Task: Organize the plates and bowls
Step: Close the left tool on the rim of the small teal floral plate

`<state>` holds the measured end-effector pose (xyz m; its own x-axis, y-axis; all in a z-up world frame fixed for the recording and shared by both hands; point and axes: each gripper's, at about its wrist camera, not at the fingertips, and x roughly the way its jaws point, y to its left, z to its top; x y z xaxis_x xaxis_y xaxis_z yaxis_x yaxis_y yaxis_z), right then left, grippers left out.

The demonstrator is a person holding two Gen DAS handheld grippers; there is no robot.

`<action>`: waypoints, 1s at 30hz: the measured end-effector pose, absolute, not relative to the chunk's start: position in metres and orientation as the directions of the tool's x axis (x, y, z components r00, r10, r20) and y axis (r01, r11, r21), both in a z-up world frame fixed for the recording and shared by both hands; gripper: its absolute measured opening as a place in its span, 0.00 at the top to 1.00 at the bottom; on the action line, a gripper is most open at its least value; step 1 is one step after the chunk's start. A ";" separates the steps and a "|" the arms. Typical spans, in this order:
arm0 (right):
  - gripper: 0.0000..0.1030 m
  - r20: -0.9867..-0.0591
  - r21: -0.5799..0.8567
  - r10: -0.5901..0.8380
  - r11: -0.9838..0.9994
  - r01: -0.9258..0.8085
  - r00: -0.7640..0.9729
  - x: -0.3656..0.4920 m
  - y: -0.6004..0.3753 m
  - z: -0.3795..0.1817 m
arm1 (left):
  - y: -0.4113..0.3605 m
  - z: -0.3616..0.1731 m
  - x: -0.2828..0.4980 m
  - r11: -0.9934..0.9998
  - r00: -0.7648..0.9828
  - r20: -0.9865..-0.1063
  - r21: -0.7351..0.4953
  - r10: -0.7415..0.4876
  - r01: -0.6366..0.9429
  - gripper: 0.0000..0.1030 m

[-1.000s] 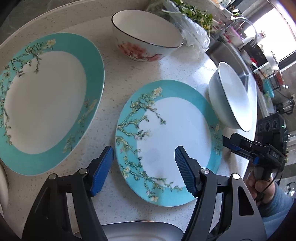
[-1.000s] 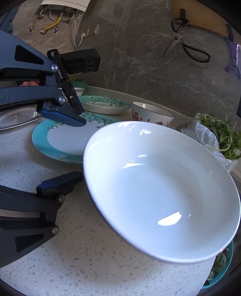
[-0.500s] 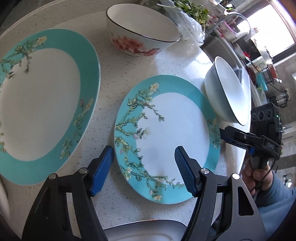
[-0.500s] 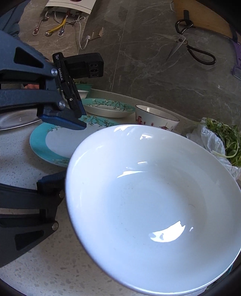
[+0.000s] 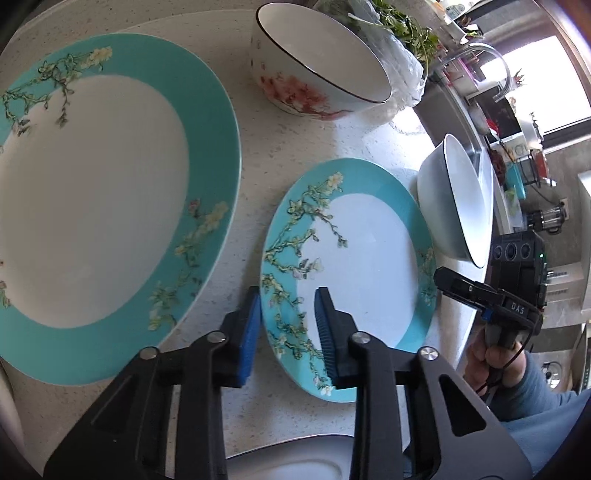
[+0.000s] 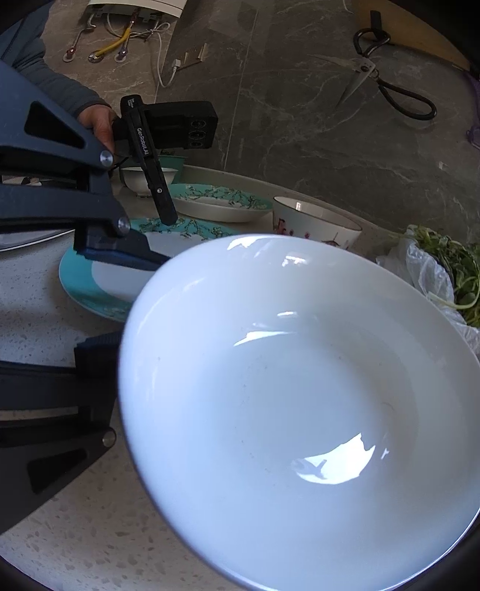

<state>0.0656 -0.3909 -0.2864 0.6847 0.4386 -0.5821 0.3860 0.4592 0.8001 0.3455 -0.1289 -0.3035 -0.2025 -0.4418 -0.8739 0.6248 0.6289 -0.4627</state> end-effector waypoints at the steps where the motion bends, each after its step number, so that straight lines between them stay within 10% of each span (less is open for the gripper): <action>1: 0.79 -0.590 0.795 0.435 0.462 0.393 0.680 0.065 -0.391 -0.287 | -0.129 -0.303 0.346 0.634 -0.197 -0.878 -0.455 -0.435 0.626 0.80; 4: 0.90 -0.610 0.782 0.429 0.459 0.421 0.666 0.063 -0.394 -0.290 | -0.129 -0.303 0.348 0.634 -0.195 -0.884 -0.444 -0.424 0.633 0.83; 30: 0.90 -0.645 0.743 0.390 0.521 0.420 0.657 0.068 -0.380 -0.279 | -0.124 -0.295 0.331 0.633 -0.132 -0.901 -0.388 -0.413 0.670 0.84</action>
<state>0.0681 -0.3800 -0.2792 0.6572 0.3903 -0.6448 0.4200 0.5207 0.7433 0.3312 -0.1239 -0.2950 -0.1316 -0.4126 -0.9013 0.6702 0.6330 -0.3876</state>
